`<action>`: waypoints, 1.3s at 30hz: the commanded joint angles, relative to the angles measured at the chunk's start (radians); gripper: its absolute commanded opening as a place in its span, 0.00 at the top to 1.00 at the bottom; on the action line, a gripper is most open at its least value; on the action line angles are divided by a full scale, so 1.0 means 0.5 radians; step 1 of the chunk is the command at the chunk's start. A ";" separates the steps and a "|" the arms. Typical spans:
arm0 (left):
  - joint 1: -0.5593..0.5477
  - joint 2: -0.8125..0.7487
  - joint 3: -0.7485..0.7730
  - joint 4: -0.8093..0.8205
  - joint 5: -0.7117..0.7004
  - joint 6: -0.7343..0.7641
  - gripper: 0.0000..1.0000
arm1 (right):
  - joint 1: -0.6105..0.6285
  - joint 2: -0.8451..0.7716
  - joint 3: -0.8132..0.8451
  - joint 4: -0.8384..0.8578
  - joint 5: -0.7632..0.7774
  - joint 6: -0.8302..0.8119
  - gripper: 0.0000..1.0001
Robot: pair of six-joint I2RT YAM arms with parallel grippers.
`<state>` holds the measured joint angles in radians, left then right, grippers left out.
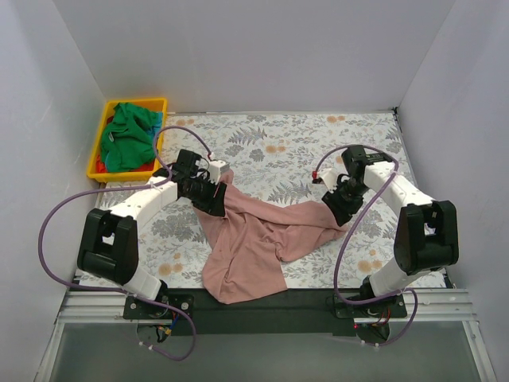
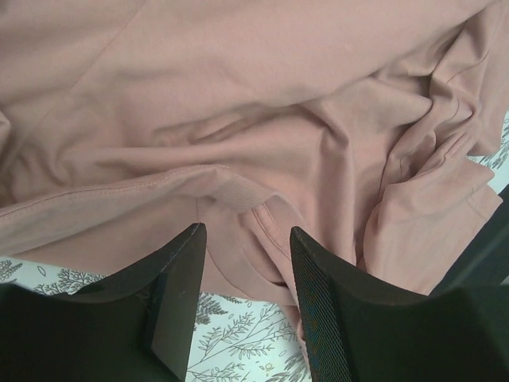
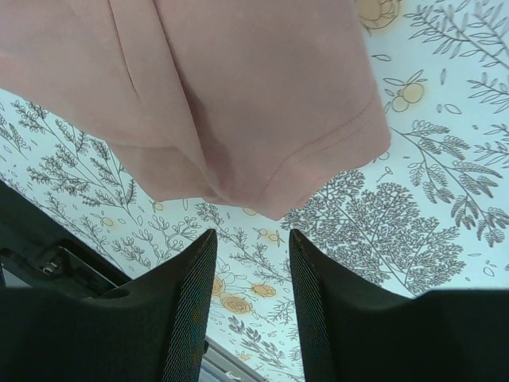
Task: Fold and stack the t-shirts
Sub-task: Flatten the tshirt out
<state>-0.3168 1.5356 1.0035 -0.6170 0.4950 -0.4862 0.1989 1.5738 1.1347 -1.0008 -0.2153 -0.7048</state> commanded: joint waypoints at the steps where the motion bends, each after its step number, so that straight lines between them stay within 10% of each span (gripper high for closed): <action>1: -0.023 -0.016 -0.004 0.044 0.004 0.040 0.54 | 0.001 -0.009 -0.057 -0.039 -0.030 -0.094 0.51; 15: -0.063 0.012 -0.031 0.062 -0.036 0.024 0.54 | 0.001 0.071 -0.269 0.277 0.151 -0.088 0.56; 24: -0.063 0.000 -0.074 0.074 -0.054 0.012 0.56 | -0.002 0.004 -0.229 0.321 0.225 -0.039 0.98; 31: -0.063 0.000 -0.117 0.077 -0.088 0.043 0.59 | -0.045 -0.055 0.194 0.250 0.234 -0.097 0.99; 38: -0.063 0.061 -0.071 0.090 -0.177 0.018 0.59 | -0.076 0.624 0.835 0.281 0.348 0.059 0.99; 39: -0.063 0.070 -0.065 0.090 -0.204 0.009 0.59 | -0.103 0.690 0.999 0.277 0.418 0.105 0.86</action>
<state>-0.3435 1.5612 0.9440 -0.5896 0.4343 -0.4797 0.1734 1.7897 1.5105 -0.8650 -0.0792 -0.7090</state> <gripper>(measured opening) 0.417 0.071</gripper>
